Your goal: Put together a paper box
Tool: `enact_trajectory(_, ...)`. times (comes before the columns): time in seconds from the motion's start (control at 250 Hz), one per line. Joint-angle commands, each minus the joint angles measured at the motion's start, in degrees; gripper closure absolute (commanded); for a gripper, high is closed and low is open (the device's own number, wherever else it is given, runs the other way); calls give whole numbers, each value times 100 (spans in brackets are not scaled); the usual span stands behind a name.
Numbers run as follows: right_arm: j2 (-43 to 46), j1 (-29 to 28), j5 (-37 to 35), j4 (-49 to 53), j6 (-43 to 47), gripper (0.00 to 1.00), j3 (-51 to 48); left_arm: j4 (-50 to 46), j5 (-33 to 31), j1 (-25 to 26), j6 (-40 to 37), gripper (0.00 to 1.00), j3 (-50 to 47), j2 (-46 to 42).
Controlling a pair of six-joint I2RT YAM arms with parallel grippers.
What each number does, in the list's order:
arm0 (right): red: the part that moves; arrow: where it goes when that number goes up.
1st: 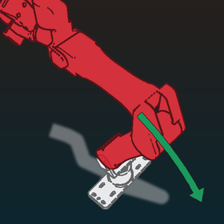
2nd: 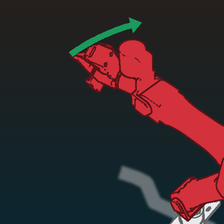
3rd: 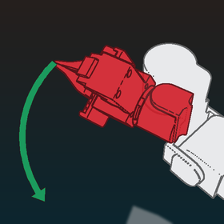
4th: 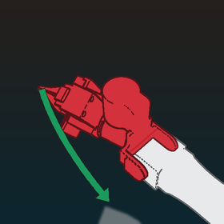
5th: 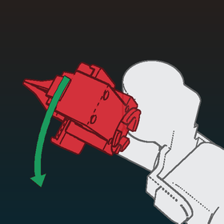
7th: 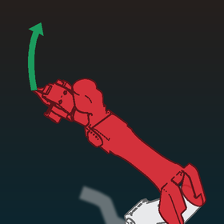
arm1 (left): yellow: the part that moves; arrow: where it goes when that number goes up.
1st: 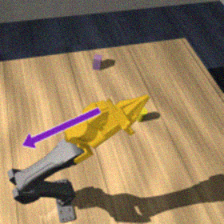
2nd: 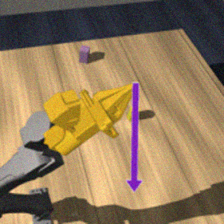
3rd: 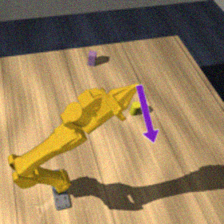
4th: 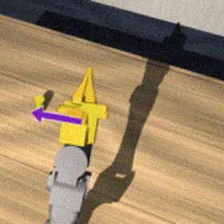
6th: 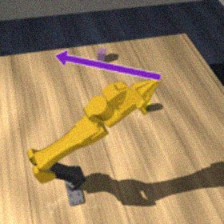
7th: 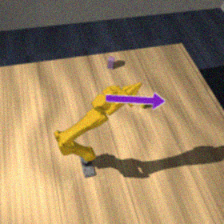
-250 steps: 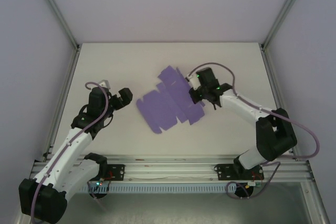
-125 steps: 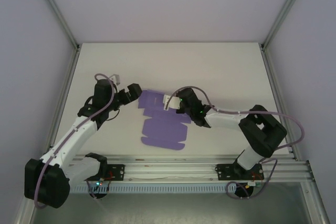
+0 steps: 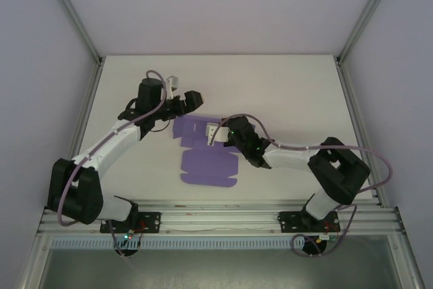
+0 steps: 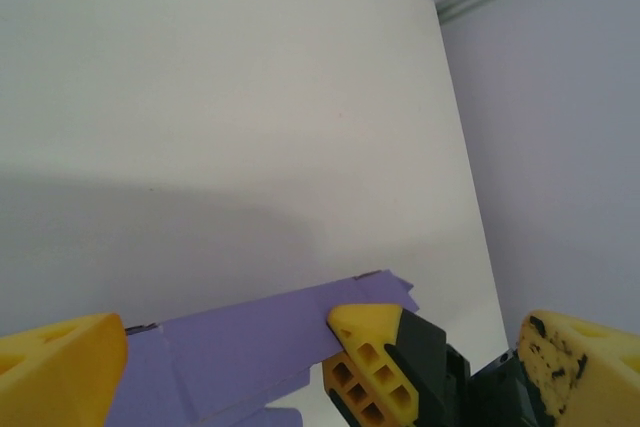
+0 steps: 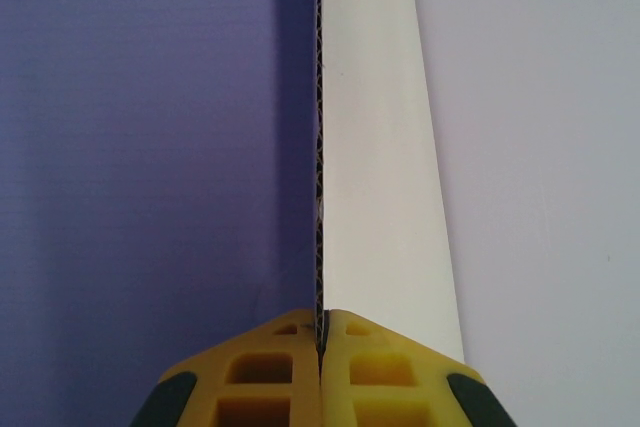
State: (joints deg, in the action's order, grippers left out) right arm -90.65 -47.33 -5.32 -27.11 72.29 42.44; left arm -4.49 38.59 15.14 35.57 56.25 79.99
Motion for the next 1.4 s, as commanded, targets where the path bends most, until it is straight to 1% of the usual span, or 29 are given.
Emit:
enact_trajectory(0.0,205,-41,-163,-265,-70,100,-95,-401,228,66,-347,0,380,210)
enact_trajectory(0.18,185,-41,-327,-370,-121,100,-60,-383,247,229,-215,0,178,352)
enact_trajectory(0.272,167,-47,-407,-459,-101,100,-69,-306,236,304,-163,2,44,317)
enact_trajectory(0.548,188,-43,-271,-575,-163,100,-114,211,471,398,186,14,-82,411)
enact_trajectory(0.66,197,-53,-215,-651,-175,100,-148,432,529,425,372,24,-114,473)
enact_trajectory(0.803,242,-52,-169,-766,-253,100,-176,847,546,508,701,25,-256,509)
enact_trajectory(0.915,349,-55,50,-859,-462,100,-241,1452,516,546,1099,33,-497,508)
enact_trajectory(0.987,415,-49,170,-864,-576,100,-264,2069,561,574,1523,37,-758,499)
enact_trajectory(1.047,447,-49,192,-910,-611,100,-279,2355,514,595,1777,39,-910,488)
enact_trajectory(1.107,476,-44,185,-1035,-646,100,-315,2423,424,620,1870,43,-975,465)
enact_trajectory(1.223,536,-54,289,-1017,-672,100,-332,2411,342,658,1901,56,-991,399)
enact_trajectory(1.267,555,-48,312,-999,-681,100,-337,2402,330,680,1896,59,-986,365)
enact_trajectory(1.311,562,-48,312,-989,-690,100,-336,2368,296,687,1879,65,-996,322)
enact_trajectory(1.399,557,-49,304,-985,-699,100,-359,2278,153,710,1848,74,-1010,214)
